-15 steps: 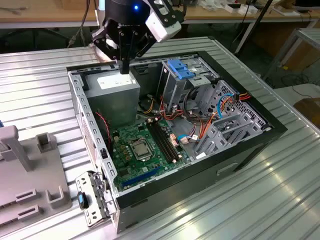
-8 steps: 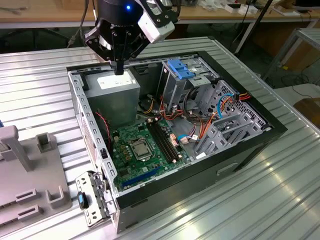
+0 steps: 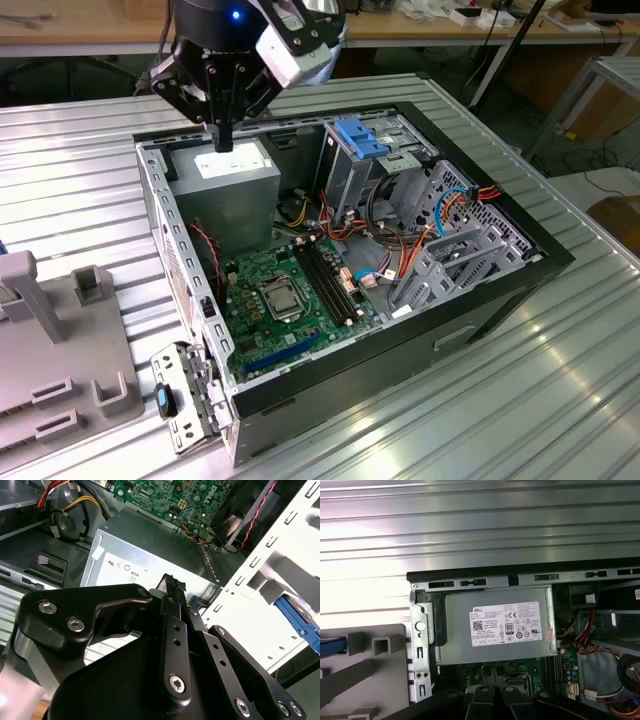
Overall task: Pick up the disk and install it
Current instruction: 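Reach for the disk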
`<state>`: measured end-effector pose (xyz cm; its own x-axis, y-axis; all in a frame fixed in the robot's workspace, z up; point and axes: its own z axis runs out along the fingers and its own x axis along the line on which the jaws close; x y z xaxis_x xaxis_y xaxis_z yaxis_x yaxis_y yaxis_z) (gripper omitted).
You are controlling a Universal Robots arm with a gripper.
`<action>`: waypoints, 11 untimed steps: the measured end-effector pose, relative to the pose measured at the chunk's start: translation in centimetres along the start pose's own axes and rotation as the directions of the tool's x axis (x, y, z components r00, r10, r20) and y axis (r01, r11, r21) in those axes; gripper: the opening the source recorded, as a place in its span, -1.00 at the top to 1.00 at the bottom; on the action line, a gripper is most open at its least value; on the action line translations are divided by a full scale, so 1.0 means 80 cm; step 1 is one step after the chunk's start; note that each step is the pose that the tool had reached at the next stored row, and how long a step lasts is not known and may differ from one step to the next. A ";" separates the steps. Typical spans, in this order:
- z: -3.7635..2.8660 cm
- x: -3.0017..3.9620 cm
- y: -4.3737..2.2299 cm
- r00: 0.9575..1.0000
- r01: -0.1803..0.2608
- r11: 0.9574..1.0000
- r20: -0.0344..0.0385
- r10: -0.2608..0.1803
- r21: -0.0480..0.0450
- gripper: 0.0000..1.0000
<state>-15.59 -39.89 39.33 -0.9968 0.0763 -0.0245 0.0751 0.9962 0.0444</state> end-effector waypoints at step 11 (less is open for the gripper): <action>-0.0009 0.0294 -0.0022 1.000 0.000 1.000 0.000 0.000 0.000 0.79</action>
<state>-17.95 -39.89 39.33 -0.9968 0.0762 -0.0245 0.0750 0.9962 0.0443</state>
